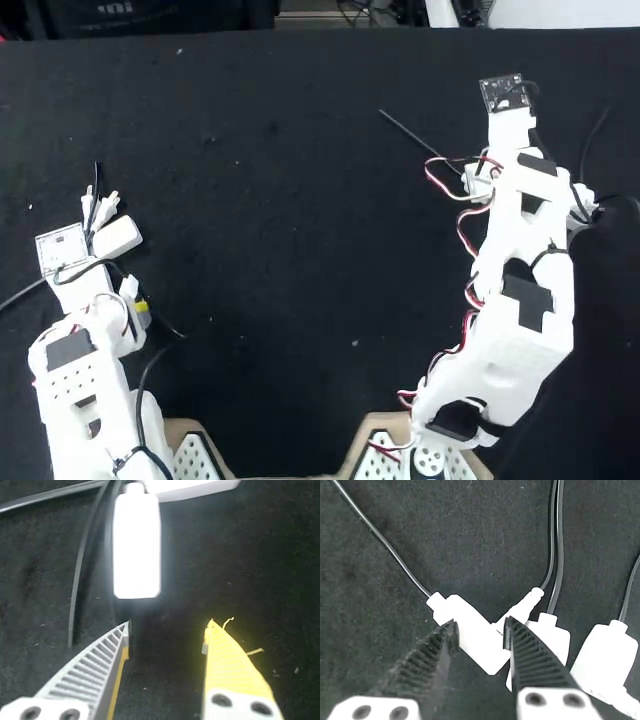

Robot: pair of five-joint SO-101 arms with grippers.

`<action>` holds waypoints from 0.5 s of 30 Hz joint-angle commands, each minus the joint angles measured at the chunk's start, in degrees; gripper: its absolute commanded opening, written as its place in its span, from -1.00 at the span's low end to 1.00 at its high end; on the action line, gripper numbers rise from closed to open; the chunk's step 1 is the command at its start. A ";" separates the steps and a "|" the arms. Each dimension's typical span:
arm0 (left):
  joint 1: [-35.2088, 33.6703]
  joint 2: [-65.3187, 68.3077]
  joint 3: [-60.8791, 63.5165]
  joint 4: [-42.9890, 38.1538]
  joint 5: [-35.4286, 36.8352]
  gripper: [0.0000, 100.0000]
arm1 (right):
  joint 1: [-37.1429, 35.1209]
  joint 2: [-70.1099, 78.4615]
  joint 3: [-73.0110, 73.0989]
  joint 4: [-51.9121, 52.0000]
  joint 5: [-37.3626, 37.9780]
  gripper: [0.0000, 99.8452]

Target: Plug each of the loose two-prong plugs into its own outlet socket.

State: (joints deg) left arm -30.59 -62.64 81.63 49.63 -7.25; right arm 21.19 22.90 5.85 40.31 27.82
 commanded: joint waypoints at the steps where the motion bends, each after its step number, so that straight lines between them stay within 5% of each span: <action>1: 4.18 -0.70 0.57 -0.18 0.26 -0.52 | -1.67 -2.86 2.15 -0.09 0.18 -0.70; 15: 4.18 -0.70 0.48 -0.18 0.18 -0.52 | -4.66 -11.38 11.30 -0.09 0.18 -0.70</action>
State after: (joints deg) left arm -26.81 -62.64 82.68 49.63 -7.34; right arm 18.37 14.55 16.57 40.13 28.00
